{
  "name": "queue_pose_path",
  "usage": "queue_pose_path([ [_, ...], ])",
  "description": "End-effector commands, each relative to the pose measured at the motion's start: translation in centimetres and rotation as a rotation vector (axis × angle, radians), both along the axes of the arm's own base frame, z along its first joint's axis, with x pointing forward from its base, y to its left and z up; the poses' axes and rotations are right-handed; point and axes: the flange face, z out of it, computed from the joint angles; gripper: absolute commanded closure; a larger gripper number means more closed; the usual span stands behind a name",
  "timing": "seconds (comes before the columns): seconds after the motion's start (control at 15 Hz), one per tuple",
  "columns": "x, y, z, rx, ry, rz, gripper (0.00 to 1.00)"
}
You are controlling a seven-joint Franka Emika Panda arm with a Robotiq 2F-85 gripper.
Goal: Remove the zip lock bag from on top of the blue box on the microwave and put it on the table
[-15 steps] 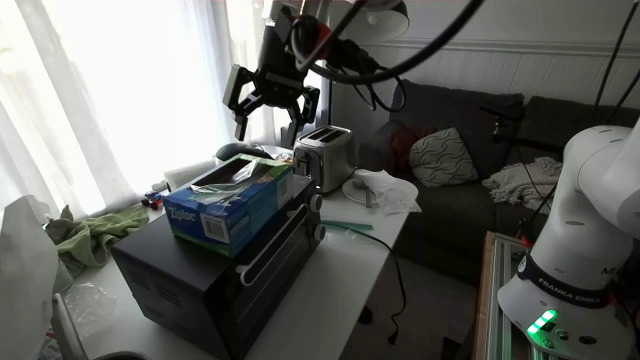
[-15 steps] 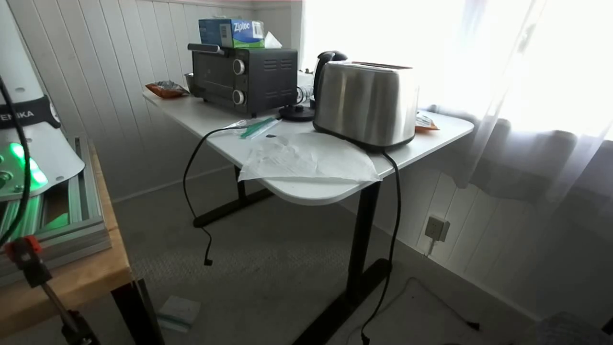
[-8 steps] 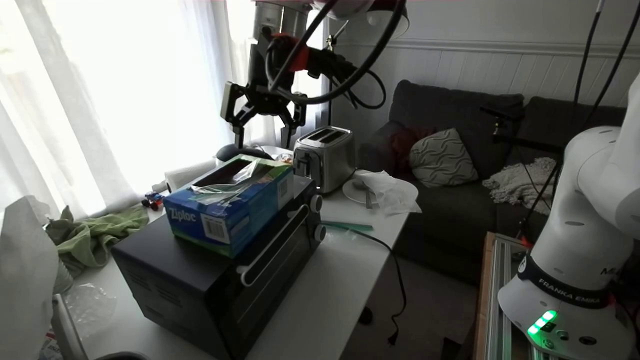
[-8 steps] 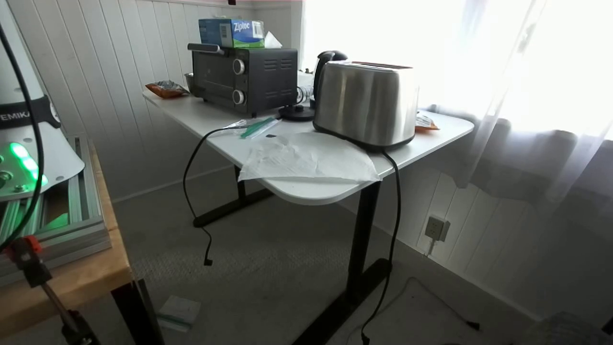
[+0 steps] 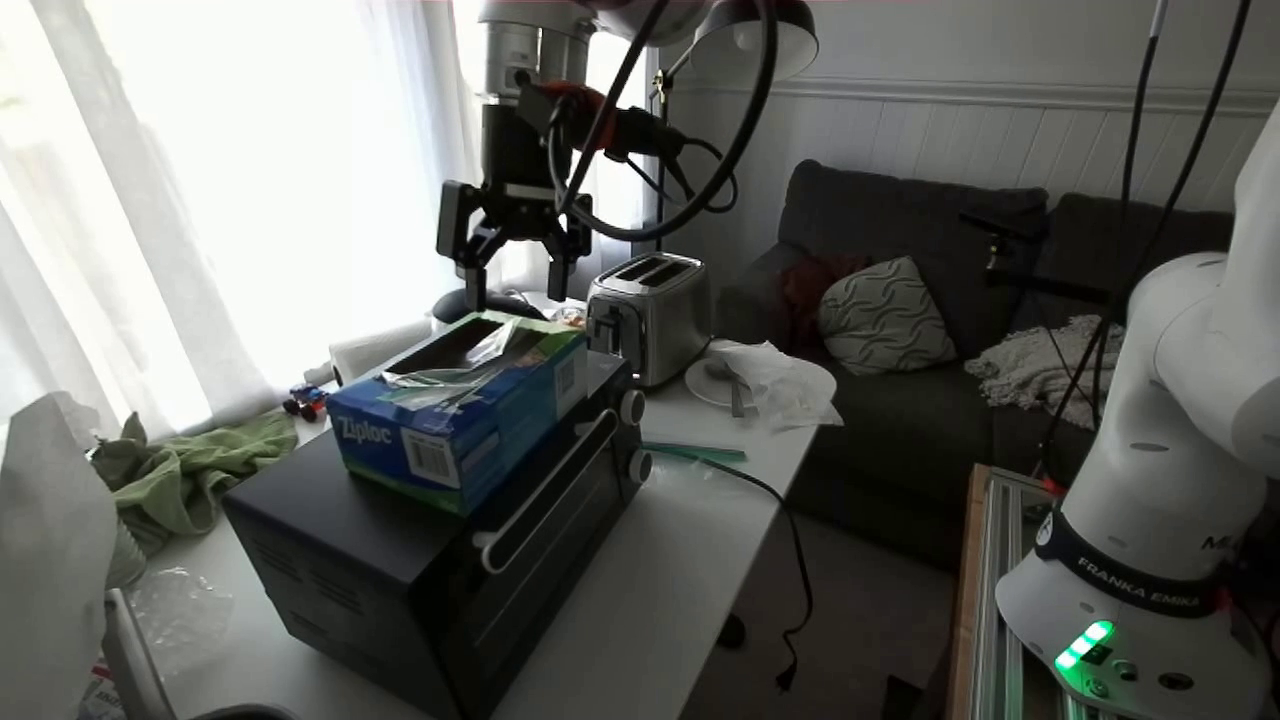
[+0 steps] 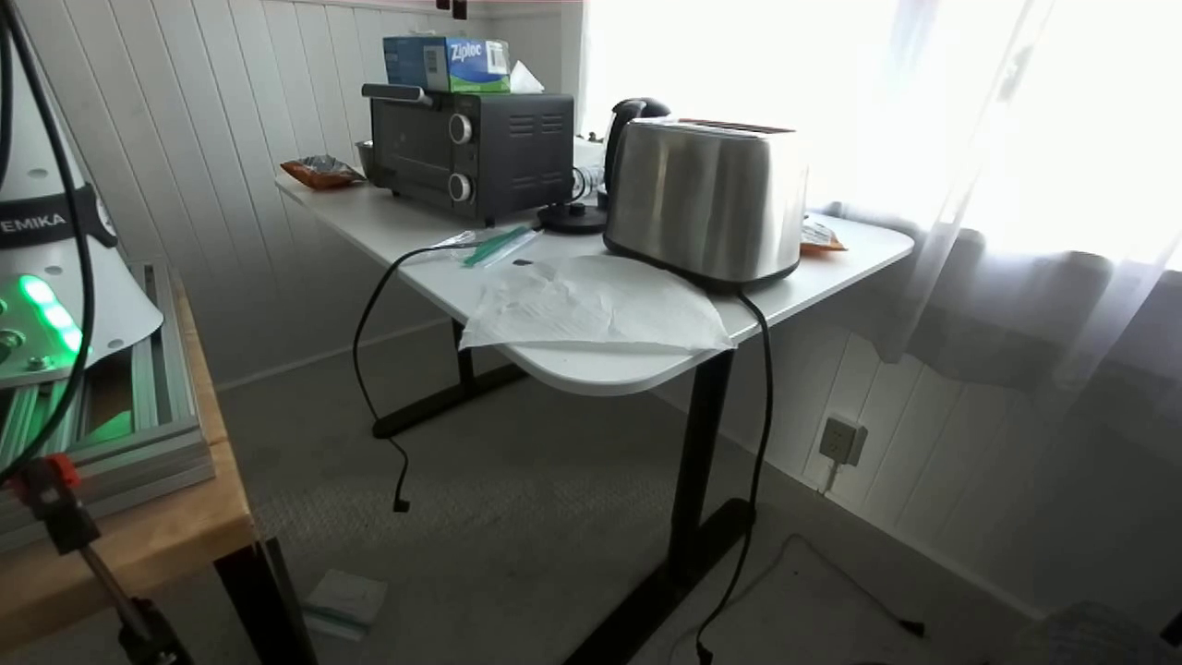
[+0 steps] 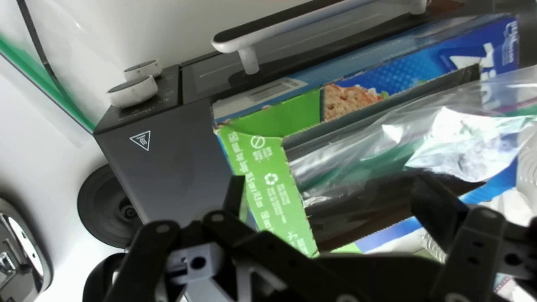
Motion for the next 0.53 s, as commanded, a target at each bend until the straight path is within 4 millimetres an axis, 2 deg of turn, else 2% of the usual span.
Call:
queue_pose_path([
  [0.0, 1.39, -0.06, -0.25, 0.028, 0.002, 0.094, 0.00],
  [0.47, 2.12, -0.72, -1.04, 0.091, -0.021, 0.217, 0.00],
])
